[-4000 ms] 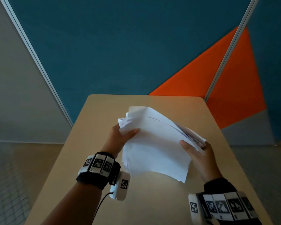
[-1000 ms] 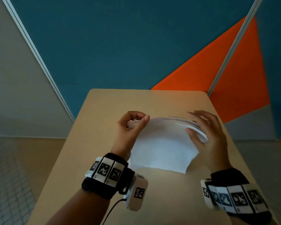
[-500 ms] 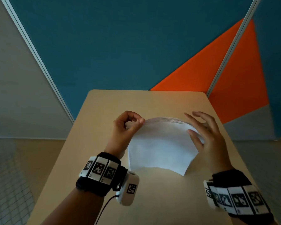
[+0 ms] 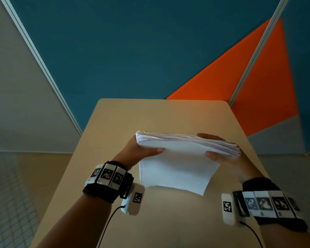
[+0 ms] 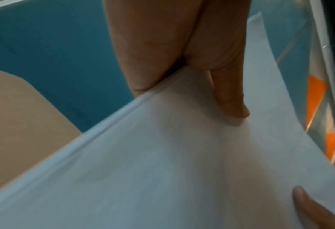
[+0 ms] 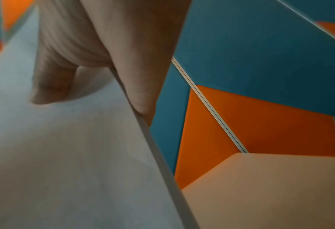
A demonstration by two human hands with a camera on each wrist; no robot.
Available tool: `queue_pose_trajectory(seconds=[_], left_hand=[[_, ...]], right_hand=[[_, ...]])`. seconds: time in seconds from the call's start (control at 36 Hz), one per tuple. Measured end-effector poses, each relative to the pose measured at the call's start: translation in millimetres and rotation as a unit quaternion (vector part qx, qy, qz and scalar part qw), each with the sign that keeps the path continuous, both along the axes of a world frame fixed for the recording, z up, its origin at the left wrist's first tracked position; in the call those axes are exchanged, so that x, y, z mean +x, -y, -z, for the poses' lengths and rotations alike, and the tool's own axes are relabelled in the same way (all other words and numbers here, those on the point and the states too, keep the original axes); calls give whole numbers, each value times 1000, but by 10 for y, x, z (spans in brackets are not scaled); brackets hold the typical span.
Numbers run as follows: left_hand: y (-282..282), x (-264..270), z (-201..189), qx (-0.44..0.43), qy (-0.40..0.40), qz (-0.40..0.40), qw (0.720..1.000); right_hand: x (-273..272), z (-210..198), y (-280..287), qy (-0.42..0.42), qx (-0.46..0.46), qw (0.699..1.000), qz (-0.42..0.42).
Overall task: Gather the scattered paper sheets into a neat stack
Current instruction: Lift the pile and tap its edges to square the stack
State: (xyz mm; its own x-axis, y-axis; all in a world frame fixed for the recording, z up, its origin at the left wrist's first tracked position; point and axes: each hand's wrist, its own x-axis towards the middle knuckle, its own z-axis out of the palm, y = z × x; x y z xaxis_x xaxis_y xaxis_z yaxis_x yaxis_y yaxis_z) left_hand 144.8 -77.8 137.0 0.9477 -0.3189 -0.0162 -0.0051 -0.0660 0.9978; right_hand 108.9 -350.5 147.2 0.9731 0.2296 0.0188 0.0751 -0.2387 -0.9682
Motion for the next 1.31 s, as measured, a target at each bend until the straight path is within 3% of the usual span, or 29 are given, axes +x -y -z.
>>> queue_pose_trajectory(seconds=[0.14, 0.28, 0.39, 0.5, 0.61, 0.81, 0.89, 1.03, 1.19, 1.31], left_hand=[[-16, 8, -37, -10, 20, 4, 1000], [-22, -49, 84, 0, -10, 15, 1000], [-21, -54, 27, -5, -12, -9, 1000], [-48, -20, -11, -36, -11, -8, 999], [-16, -30, 51, -27, -18, -9, 999], [11, -74, -62, -45, 27, -71, 996], [40, -96, 3, -48, 20, -79, 996], [86, -151, 71, -88, 10, -76, 993], [107, -128, -56, -104, 32, -92, 990], [84, -106, 2, -88, 29, -91, 992]], right_hand=[[-59, -94, -10, 22, -18, 1000, 5], [-48, 74, 19, 9, -20, 1000, 20], [-103, -15, -49, 24, -25, 999, -13], [-72, -17, -35, -1, 42, 998, 55], [-53, 45, -82, -22, -1, 998, 55], [-69, -30, -52, 63, -24, 993, 98], [-44, 73, -42, 49, -6, 996, 74], [-3, 234, -82, 36, 21, 993, 115], [12, 137, -54, 95, -19, 984, 148], [-4, 86, -14, 74, -9, 992, 106]])
